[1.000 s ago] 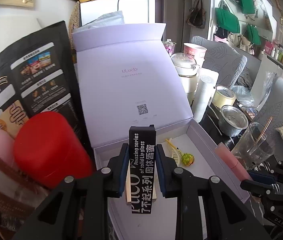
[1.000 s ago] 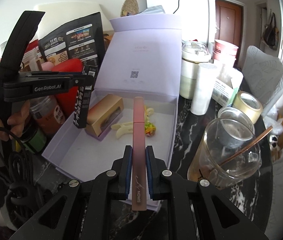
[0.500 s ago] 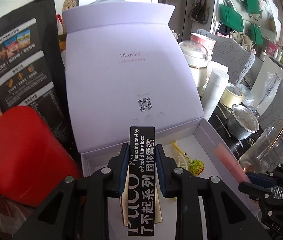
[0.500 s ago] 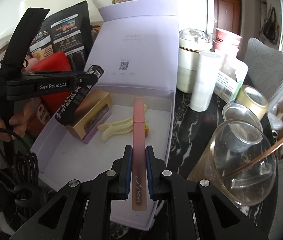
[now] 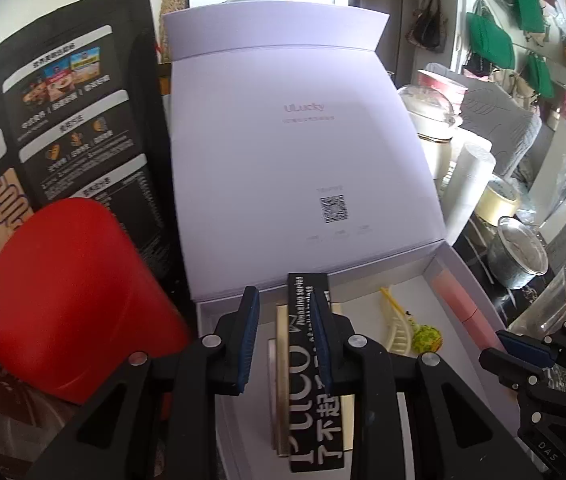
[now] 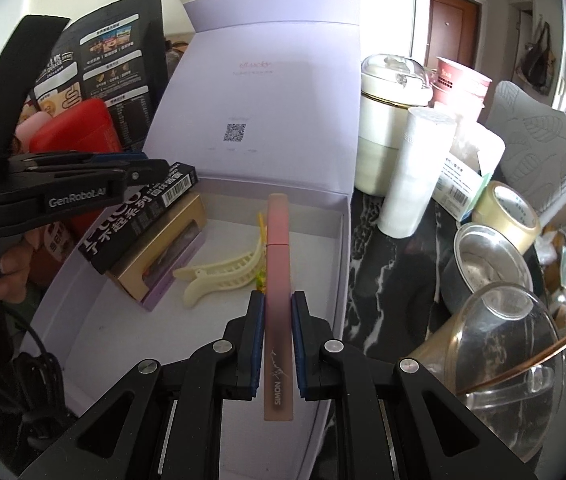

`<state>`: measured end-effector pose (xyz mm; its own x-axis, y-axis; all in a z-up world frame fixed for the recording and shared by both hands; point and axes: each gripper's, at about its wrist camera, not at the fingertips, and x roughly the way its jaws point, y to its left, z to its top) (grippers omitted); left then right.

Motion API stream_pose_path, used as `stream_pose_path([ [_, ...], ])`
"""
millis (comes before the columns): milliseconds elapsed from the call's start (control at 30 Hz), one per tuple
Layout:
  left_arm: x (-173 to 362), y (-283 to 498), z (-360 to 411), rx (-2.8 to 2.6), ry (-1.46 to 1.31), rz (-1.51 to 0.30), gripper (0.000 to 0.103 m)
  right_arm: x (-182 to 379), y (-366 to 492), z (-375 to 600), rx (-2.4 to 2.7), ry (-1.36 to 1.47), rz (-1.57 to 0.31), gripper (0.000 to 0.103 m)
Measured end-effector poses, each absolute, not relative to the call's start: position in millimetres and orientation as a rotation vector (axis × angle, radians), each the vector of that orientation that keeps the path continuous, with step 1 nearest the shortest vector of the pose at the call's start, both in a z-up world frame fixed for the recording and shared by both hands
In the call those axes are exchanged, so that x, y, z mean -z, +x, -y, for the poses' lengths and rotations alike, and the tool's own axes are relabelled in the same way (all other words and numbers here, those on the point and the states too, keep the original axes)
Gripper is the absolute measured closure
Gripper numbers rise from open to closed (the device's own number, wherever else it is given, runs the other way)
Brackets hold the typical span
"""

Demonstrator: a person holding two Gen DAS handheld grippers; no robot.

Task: Organize rigid objects
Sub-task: 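Lower the PUCO box into the white box with the left tool while the right lowers the pink tube, then open the right tool to drop the pink tube while the left releases the PUCO box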

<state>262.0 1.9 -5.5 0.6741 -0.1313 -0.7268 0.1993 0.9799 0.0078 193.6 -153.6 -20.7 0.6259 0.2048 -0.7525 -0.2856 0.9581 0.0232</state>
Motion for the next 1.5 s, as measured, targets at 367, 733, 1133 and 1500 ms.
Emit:
stream_pose_path([
  [367, -8, 247, -12, 0.164, 0.065, -0.798, 0.077, 17, 199, 148, -0.271, -0.110, -0.853, 0.077],
  [733, -43, 219, -9, 0.182, 0.067, -0.739, 0.077, -11, 173, 149, -0.282, -0.110, -0.815, 0.073],
  [1133, -78, 181, -3, 0.189, 0.115, -0.674, 0.077, -55, 137, 148, -0.257, -0.128, -0.734, 0.073],
  [1500, -96, 139, -1, 0.204, 0.142, -0.637, 0.077, -80, 95, 147, -0.246, -0.125, -0.671, 0.066],
])
